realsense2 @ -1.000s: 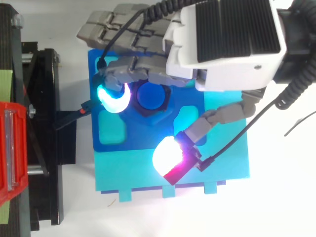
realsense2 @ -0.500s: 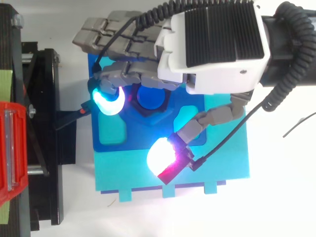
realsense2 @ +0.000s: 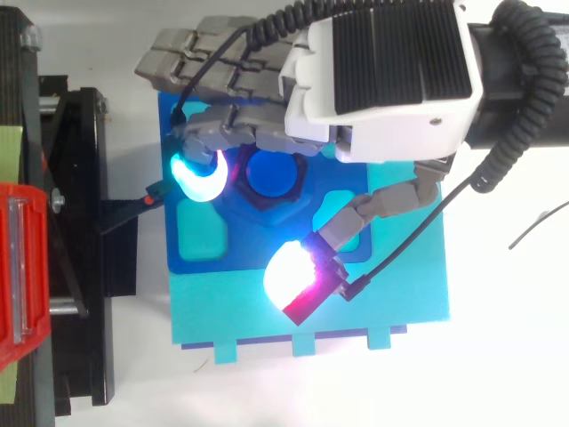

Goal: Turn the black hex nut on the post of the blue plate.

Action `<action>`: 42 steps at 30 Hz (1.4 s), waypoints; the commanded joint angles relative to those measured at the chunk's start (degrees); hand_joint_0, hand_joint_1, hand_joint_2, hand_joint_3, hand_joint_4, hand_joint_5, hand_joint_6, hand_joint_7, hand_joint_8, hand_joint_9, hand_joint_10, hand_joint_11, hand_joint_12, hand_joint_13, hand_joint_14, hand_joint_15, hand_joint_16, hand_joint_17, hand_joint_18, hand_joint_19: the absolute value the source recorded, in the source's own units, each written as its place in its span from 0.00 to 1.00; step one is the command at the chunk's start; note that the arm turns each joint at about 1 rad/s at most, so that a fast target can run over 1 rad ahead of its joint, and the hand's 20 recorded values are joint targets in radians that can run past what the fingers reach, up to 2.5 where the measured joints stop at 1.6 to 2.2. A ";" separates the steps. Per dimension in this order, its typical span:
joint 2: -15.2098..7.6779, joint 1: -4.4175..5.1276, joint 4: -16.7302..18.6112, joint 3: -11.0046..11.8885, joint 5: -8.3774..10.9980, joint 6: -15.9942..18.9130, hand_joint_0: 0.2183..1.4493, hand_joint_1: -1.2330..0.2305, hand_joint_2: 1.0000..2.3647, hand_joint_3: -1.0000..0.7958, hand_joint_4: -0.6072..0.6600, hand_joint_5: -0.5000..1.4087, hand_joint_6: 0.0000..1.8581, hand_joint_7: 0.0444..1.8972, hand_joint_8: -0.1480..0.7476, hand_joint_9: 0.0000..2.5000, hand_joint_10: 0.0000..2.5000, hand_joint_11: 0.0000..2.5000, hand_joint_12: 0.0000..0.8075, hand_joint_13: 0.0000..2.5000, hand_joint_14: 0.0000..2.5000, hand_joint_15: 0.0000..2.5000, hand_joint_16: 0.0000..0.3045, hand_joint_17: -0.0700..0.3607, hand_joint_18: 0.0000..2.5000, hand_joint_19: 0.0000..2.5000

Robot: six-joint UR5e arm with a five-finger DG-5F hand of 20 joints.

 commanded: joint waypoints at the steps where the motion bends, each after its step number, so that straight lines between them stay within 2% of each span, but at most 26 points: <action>1: -0.01 -0.20 -0.13 -0.04 -0.47 -0.02 0.15 0.43 0.00 0.28 0.66 0.13 0.27 0.49 0.39 0.00 0.00 0.00 0.45 0.00 0.00 0.00 0.17 0.43 0.00 0.00; 20: -0.01 -0.64 -0.04 -0.30 -0.55 0.06 0.15 0.43 0.00 0.28 0.66 0.13 0.27 0.49 0.39 0.00 0.00 0.00 0.45 0.00 0.00 0.00 0.16 0.42 0.00 0.00; 26: -0.01 -0.64 2.33 -2.59 -0.47 0.42 0.15 0.44 0.00 0.28 0.66 0.13 0.27 0.49 0.39 0.00 0.00 0.00 0.45 0.00 0.00 0.00 0.16 0.42 0.00 0.00; 42: -0.01 -0.72 2.95 -2.59 -0.64 0.59 0.15 0.44 0.00 0.28 0.66 0.13 0.27 0.49 0.38 0.00 0.00 0.00 0.44 0.00 0.00 0.00 0.16 0.42 0.00 0.00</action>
